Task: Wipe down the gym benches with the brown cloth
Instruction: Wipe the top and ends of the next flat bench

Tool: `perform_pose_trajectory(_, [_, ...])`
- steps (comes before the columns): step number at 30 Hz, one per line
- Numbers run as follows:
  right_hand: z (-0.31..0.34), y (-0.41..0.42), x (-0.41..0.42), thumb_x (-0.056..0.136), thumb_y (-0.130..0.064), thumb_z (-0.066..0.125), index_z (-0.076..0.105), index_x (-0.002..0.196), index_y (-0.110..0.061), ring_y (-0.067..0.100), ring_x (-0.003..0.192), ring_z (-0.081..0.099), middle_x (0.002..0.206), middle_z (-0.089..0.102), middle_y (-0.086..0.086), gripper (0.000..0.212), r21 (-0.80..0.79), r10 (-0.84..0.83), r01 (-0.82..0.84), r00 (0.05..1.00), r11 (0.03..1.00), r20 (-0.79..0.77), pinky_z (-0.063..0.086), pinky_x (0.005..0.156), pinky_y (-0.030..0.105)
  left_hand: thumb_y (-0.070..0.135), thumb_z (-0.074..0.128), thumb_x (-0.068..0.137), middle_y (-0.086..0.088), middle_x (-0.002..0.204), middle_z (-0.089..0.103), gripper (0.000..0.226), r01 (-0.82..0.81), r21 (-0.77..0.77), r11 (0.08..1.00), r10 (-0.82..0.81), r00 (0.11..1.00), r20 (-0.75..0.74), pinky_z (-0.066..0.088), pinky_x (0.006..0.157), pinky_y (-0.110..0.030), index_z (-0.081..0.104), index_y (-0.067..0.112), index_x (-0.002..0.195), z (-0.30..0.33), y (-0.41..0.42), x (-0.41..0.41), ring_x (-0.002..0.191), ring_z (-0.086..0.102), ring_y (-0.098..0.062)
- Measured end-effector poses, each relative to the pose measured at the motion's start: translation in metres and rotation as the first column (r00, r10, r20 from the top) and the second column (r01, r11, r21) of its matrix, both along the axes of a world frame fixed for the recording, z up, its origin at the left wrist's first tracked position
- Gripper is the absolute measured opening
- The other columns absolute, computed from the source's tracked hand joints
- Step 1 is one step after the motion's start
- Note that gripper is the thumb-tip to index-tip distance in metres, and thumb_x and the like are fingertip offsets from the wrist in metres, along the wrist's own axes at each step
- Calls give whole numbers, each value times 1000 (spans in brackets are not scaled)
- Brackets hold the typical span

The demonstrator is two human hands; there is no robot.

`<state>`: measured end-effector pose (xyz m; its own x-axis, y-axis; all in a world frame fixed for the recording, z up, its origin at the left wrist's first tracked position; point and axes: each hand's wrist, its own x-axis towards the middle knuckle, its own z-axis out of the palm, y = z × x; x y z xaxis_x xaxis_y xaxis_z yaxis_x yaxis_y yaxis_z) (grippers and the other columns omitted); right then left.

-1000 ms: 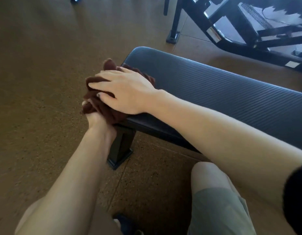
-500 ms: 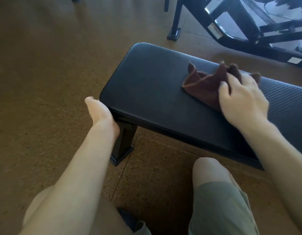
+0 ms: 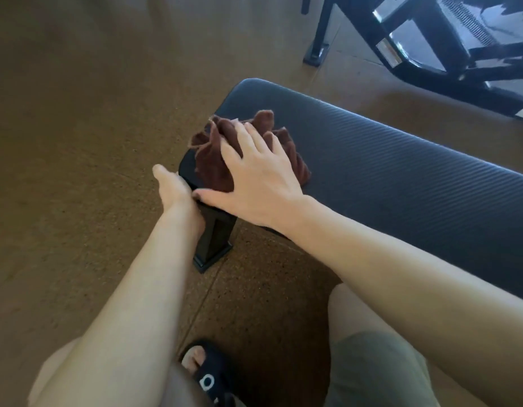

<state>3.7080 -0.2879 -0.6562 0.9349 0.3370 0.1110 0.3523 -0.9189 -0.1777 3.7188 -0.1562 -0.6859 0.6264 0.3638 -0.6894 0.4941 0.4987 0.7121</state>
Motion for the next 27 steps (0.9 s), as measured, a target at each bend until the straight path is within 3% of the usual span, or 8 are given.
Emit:
perform_pose_trajectory(4, [0,-24,-19,90,-64,63,37,158,-25,34,158,20,169,27,11,83,-48,213,-217,974,975,-80,17,125,56,57,15,109,1,134,60,65,109,50,993,-106,993,-51,26,93,-27,54,21,148,33,-11,-53,106,52,-6])
perform_pose_trajectory(7, [14,-33,-36,96,-35,70,48,154,-26,31,155,29,165,37,7,62,66,284,-277,943,959,-173,23,125,51,54,25,109,-3,144,58,61,112,33,993,-103,974,-204,35,101,-27,53,17,148,59,3,-86,125,56,-17])
perform_pose_trajectory(10, [61,-43,-40,97,-17,68,60,144,-26,26,143,49,153,54,0,49,376,114,96,858,922,-500,40,120,44,54,26,109,-4,164,39,63,259,93,961,-223,931,-290,16,127,-45,37,19,159,116,12,-91,152,33,-23])
perform_pose_trajectory(13, [144,-37,-30,97,-14,68,70,129,-24,34,122,66,129,71,8,33,469,86,741,492,481,-866,56,103,46,50,36,109,-1,165,36,59,450,148,881,-405,877,-258,18,127,-49,30,23,161,195,8,-75,152,33,-21])
perform_pose_trajectory(16, [241,-29,-15,100,-21,64,67,133,-15,36,122,67,132,70,18,34,338,356,938,290,79,-888,52,106,54,50,50,103,3,164,37,67,544,200,815,-506,836,-212,27,123,-48,29,26,161,280,2,-48,149,37,-21])
perform_pose_trajectory(19, [328,-22,-4,103,-35,56,55,147,-3,35,124,62,137,63,21,54,285,602,955,275,-81,-750,49,110,52,47,66,93,-1,146,60,70,583,79,809,-563,806,-181,52,103,-45,40,27,155,345,6,-24,127,63,-20])
perform_pose_trajectory(22, [416,-14,5,103,-49,52,50,151,-4,38,135,56,149,54,22,66,249,686,953,299,-174,-663,43,116,55,37,65,98,-5,120,76,38,609,-110,785,-619,777,-116,63,79,-35,66,18,132,430,16,-6,105,76,-21])
perform_pose_trajectory(27, [504,-8,20,98,-66,52,55,149,-8,40,138,55,149,56,22,77,218,670,936,349,-274,-655,42,117,57,28,69,98,-7,120,76,36,740,-150,656,-754,653,-75,58,97,-41,67,13,130,527,43,28,110,74,-23])
